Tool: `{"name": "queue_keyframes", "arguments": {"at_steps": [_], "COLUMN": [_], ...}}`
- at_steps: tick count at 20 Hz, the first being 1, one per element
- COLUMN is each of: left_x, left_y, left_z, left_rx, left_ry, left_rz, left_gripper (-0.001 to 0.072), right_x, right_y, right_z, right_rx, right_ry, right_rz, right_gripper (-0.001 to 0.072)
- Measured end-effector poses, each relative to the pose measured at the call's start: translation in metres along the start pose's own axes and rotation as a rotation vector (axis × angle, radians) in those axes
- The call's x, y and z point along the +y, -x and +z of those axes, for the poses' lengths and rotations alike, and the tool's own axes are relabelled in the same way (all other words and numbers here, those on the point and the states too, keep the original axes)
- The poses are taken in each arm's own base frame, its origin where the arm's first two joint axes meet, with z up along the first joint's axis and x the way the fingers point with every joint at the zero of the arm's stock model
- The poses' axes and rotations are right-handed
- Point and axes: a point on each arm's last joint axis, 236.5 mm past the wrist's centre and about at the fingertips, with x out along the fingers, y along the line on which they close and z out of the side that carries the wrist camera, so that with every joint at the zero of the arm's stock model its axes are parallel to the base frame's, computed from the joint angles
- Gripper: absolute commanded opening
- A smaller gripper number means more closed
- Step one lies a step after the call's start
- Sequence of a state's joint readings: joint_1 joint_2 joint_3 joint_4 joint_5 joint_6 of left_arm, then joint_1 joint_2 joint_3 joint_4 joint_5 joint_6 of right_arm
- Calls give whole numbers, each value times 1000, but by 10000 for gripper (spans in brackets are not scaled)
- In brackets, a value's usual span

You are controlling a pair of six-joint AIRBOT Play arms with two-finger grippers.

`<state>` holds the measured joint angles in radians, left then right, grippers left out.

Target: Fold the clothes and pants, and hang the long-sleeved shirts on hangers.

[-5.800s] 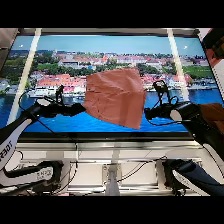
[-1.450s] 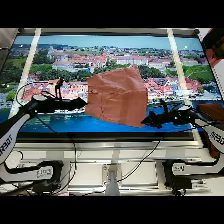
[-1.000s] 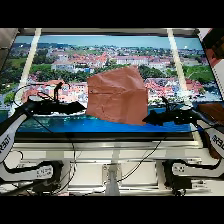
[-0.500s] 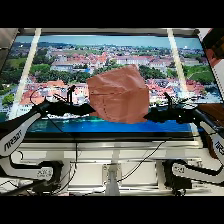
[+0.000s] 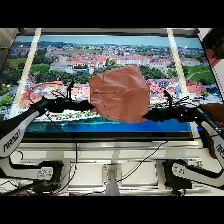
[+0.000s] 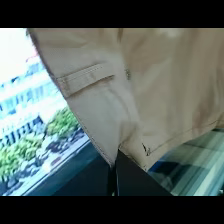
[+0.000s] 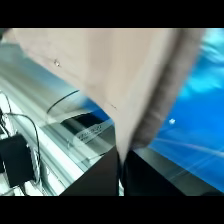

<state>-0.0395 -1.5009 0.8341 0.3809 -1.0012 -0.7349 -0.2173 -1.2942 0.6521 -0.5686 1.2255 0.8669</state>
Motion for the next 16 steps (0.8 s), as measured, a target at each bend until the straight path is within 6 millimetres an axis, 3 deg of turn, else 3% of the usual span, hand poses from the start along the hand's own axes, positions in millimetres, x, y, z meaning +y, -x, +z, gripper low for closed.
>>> {"name": "queue_keyframes", "arguments": {"at_steps": [4,8,12,14,16], "left_x": [-43,-112,-202,-248,-282], "left_y": [54,127,198,231,255], "left_z": [39,66,57,38,18], "left_rx": [-93,-264,-460,-557,-632], "left_ry": [-183,-382,-532,-595,-609], "left_rz": [-5,17,-5,-32,-54], "left_gripper": [10,11,11,11,9], "right_x": [56,137,223,262,292], "right_y": [43,103,163,188,210], "right_z": [32,45,25,5,-12], "right_rx": [-125,-289,-462,-549,-642], "right_ry": [202,402,556,619,663], "right_rz": [-5,-24,-35,-33,-28], "right_gripper": [6,6,6,4,4]}}
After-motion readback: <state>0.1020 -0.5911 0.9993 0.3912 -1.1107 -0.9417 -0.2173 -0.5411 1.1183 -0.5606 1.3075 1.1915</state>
